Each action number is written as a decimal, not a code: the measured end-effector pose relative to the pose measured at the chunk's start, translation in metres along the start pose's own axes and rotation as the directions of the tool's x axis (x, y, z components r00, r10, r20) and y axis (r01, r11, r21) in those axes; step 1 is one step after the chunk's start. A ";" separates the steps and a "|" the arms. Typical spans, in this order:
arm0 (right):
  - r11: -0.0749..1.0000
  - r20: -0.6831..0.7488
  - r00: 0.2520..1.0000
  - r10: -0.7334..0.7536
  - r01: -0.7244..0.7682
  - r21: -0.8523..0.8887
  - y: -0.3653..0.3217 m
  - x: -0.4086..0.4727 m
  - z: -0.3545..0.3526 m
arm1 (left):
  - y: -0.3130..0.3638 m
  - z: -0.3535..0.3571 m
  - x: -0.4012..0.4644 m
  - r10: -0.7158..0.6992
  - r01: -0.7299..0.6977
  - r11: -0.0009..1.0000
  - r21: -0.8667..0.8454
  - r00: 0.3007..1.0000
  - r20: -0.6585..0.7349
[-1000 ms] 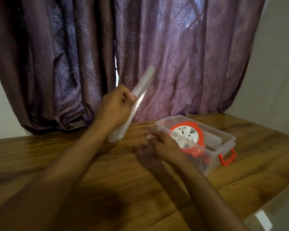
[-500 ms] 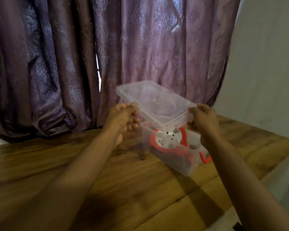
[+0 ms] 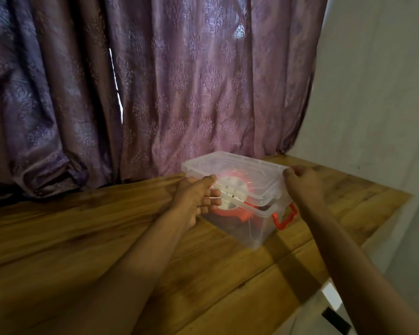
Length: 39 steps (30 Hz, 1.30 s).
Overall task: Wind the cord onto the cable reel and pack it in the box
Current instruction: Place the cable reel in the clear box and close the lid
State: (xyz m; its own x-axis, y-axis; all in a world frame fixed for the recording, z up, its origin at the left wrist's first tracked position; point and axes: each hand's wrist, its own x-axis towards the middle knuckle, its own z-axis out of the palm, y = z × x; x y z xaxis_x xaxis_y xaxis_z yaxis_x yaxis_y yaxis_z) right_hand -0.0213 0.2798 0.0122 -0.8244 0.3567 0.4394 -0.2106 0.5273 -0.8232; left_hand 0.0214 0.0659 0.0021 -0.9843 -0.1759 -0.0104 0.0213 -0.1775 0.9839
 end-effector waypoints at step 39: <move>0.997 0.159 0.987 -0.023 0.012 0.070 0.033 0.006 0.007 | 0.026 -0.024 0.080 0.300 -0.217 0.208 0.954 0.942 0.149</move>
State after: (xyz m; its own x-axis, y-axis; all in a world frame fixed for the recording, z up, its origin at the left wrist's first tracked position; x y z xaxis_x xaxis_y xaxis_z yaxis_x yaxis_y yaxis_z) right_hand -0.0373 0.2941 -0.0149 -0.8924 0.2175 0.3953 -0.2564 0.4763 -0.8411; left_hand -0.0529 0.0238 0.0224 -0.9470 -0.0748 0.3124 0.0512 0.9249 0.3768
